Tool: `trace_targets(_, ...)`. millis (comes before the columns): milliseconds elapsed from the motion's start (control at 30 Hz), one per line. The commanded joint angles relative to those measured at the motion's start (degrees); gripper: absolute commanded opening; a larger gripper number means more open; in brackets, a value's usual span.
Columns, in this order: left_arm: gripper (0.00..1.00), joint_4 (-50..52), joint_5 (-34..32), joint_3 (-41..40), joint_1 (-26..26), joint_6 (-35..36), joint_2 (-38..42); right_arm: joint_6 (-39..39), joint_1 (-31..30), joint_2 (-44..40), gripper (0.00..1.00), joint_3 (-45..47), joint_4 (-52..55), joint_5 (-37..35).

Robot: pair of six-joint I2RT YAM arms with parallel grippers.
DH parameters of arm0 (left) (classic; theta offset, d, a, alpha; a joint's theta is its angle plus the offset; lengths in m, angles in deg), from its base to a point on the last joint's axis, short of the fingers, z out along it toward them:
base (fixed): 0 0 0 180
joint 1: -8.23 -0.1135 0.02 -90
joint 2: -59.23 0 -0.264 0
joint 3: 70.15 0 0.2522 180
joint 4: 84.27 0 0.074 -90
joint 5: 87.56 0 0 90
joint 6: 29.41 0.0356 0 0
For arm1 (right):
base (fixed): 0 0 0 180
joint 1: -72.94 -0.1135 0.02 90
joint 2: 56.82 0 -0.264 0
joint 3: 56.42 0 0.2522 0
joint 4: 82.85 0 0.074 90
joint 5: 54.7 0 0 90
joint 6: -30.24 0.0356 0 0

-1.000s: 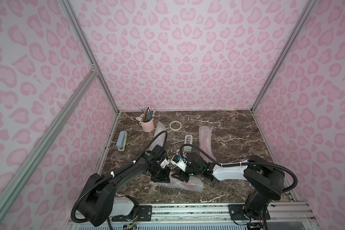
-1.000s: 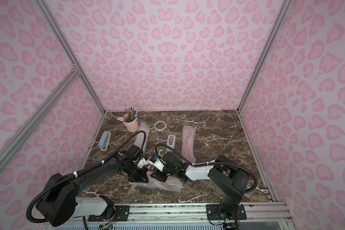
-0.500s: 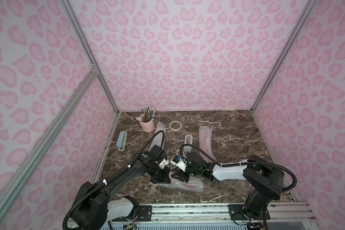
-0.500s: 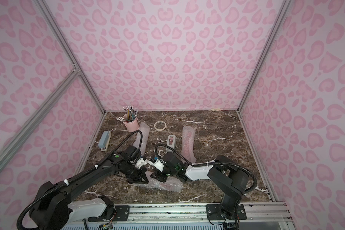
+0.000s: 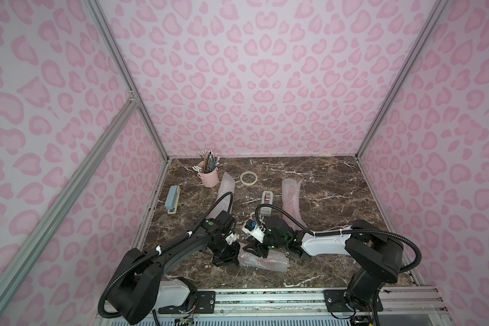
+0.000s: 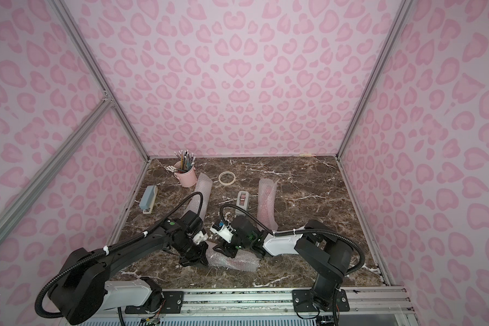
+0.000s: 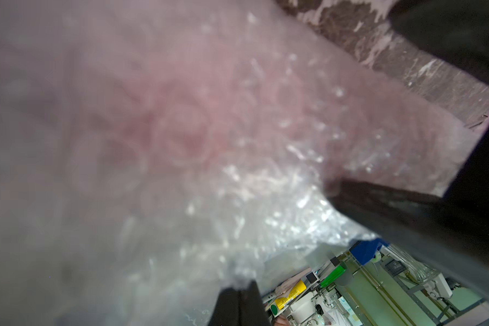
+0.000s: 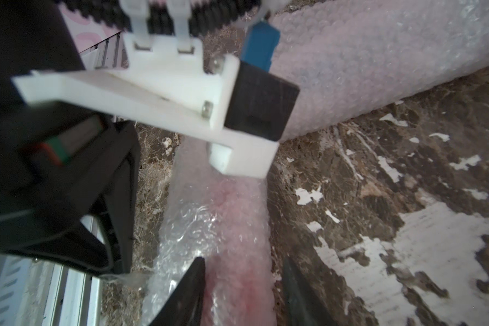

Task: Wrap wine bottles in bubble wrap
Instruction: Stick the tape on the bubble wrap.

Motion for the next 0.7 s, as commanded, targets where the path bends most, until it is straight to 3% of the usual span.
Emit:
trace_targets(0,0.03,-1.37,-2.24,0.18,-0.01,0.73,-1.94,-2.02,-0.08,0.50,0.45,0.93,12.92,-3.52)
trace_targets(333,0.03,-3.44,-4.94,1.84,-0.01,1.74,-6.70,-2.30,-0.48,-0.43,0.45,0.48,13.77,-3.98)
trace_targets(667,0.07,14.60,-14.52,10.15,-1.93,3.38,4.24,-2.30,-0.68,-0.28,0.46,0.82,12.67,-3.42)
